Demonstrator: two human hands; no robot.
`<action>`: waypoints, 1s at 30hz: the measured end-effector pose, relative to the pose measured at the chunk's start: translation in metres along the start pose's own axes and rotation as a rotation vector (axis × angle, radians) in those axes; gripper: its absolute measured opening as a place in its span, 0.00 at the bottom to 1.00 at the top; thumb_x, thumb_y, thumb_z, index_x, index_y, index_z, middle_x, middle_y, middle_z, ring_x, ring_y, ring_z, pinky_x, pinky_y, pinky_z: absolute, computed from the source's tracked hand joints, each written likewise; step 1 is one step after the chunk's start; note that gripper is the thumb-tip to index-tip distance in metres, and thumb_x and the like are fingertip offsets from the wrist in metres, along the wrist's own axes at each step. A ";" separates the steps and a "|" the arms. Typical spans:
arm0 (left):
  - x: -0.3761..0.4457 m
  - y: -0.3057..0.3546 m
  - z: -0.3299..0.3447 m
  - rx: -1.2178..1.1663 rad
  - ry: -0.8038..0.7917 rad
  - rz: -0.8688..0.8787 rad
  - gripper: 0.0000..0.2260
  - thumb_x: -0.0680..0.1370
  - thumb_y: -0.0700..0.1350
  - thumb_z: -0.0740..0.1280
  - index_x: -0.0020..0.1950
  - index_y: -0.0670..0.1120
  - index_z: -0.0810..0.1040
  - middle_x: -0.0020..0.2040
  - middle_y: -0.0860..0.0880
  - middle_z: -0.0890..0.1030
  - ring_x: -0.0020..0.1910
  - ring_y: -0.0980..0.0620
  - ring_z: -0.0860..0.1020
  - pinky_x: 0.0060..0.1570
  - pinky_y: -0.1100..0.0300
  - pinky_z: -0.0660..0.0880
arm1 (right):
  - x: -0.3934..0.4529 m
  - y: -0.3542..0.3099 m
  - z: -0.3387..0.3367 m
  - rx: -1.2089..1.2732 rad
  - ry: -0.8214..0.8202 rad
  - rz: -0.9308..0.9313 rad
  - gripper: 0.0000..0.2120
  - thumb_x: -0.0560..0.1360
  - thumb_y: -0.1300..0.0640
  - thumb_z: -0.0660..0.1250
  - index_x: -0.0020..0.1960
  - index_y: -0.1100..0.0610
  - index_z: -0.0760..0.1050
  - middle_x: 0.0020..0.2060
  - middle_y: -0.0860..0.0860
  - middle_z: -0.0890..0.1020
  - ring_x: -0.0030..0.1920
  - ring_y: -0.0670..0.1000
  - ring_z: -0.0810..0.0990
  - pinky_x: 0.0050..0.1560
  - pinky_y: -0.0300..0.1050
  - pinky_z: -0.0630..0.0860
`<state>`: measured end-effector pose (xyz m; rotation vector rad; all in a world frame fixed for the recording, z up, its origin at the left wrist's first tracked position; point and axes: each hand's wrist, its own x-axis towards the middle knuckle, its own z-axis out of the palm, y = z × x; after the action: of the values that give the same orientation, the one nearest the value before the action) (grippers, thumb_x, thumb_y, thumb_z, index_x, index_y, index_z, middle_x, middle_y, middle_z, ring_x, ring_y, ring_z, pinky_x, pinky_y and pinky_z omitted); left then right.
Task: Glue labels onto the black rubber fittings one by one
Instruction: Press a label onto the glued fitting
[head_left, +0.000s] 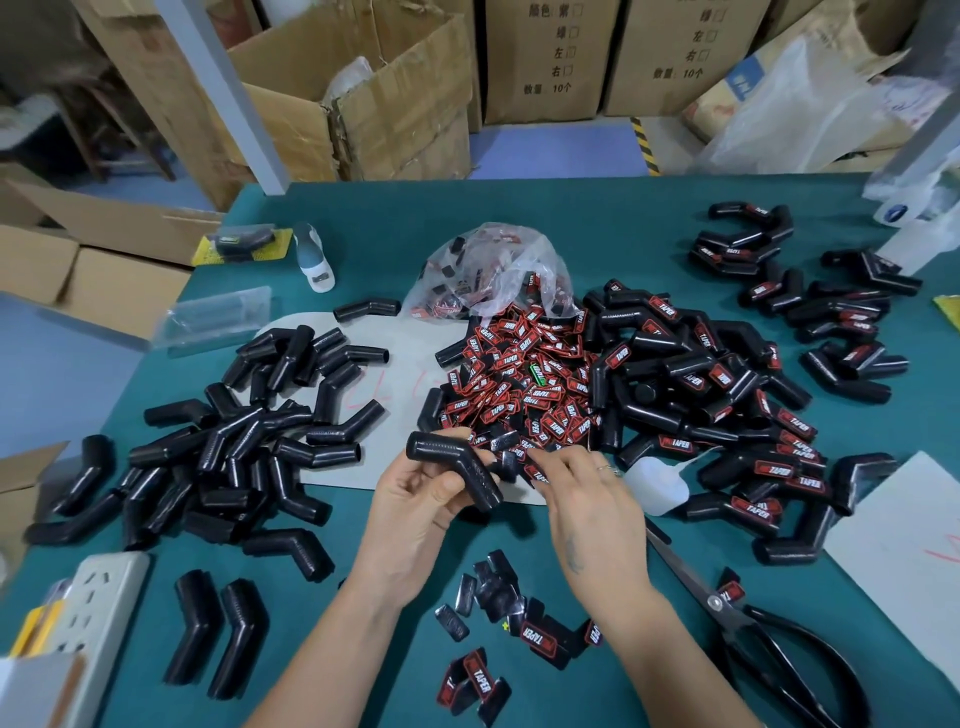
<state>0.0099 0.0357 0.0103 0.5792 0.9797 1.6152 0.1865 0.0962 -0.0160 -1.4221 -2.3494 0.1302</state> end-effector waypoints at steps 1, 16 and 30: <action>-0.001 0.000 0.002 -0.011 -0.017 -0.017 0.21 0.69 0.52 0.84 0.60 0.49 0.87 0.51 0.43 0.88 0.47 0.46 0.87 0.46 0.57 0.83 | 0.001 0.000 0.000 0.018 0.000 0.010 0.23 0.68 0.67 0.82 0.60 0.54 0.85 0.45 0.51 0.82 0.43 0.57 0.83 0.37 0.52 0.81; -0.006 0.001 0.005 -0.102 -0.080 -0.111 0.22 0.73 0.49 0.82 0.65 0.48 0.84 0.56 0.40 0.86 0.53 0.39 0.87 0.40 0.56 0.86 | -0.001 -0.001 -0.014 0.278 0.006 0.084 0.01 0.81 0.55 0.70 0.50 0.51 0.79 0.48 0.46 0.78 0.38 0.53 0.80 0.31 0.54 0.78; -0.008 0.005 0.008 -0.017 -0.040 -0.132 0.18 0.74 0.44 0.76 0.64 0.47 0.85 0.52 0.41 0.84 0.49 0.44 0.86 0.41 0.59 0.84 | -0.002 -0.010 -0.039 1.351 -0.138 0.436 0.10 0.76 0.62 0.74 0.46 0.46 0.83 0.43 0.52 0.86 0.44 0.48 0.85 0.44 0.40 0.81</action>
<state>0.0156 0.0296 0.0195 0.5220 0.9541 1.4887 0.1936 0.0849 0.0226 -1.0816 -1.3059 1.5834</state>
